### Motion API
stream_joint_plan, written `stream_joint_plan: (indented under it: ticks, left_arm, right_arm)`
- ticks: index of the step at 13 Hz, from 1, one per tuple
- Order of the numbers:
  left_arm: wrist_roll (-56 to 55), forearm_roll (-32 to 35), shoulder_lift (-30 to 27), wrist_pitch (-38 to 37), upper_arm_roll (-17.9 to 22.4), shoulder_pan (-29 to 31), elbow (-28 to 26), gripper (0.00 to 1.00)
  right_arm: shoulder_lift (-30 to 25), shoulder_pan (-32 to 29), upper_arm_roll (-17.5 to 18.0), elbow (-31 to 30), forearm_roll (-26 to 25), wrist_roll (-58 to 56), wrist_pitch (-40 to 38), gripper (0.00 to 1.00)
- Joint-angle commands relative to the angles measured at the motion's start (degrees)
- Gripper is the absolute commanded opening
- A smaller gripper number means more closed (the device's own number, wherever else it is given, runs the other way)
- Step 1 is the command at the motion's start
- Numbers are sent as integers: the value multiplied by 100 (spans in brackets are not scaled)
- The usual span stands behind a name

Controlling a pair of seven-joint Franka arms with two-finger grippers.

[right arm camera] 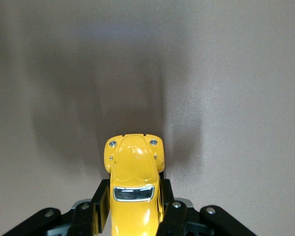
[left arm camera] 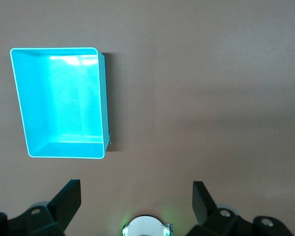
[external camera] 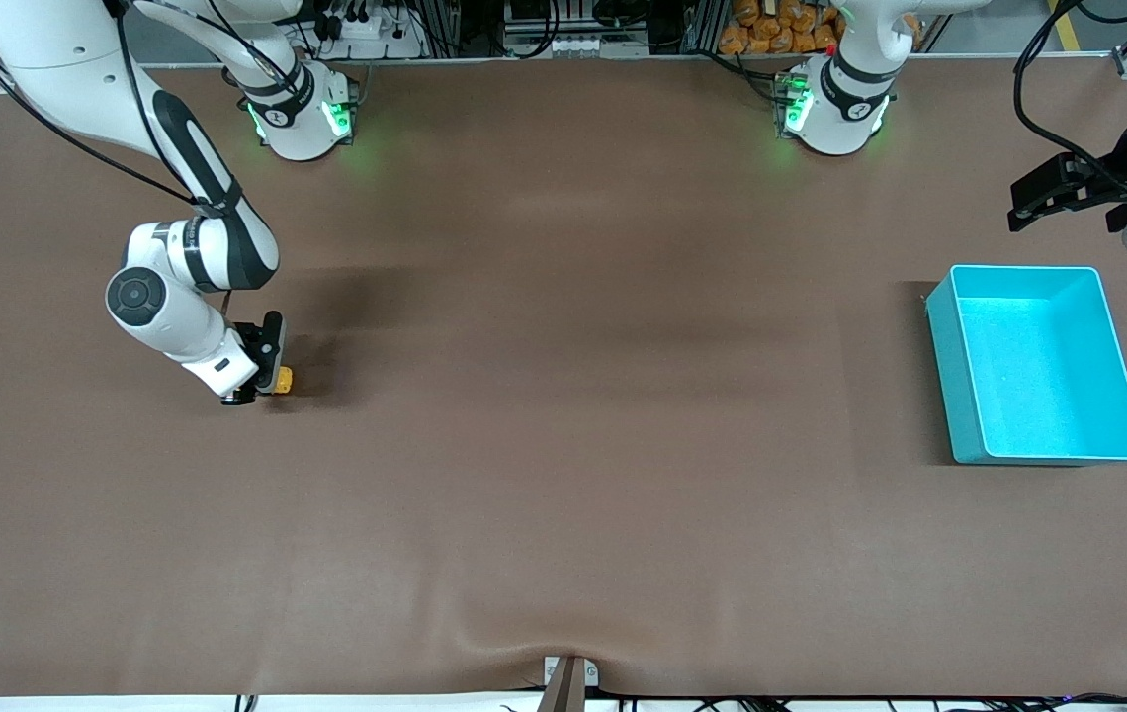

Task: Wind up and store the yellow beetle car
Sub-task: 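Press the car down and drag it backward with the right gripper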

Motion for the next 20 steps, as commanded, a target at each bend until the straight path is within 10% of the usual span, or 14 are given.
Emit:
stream_joint_plan:
  ticks: [1, 20]
  left_arm:
    - [-61, 20, 2, 41, -10, -1, 6, 100]
    - [-53, 72, 11, 41, -1, 16, -12, 100]
  right_arm:
    - [724, -234, 35, 307, -99, -278, 253, 31]
    - [953, -761, 35, 483, -91, -673, 191, 32]
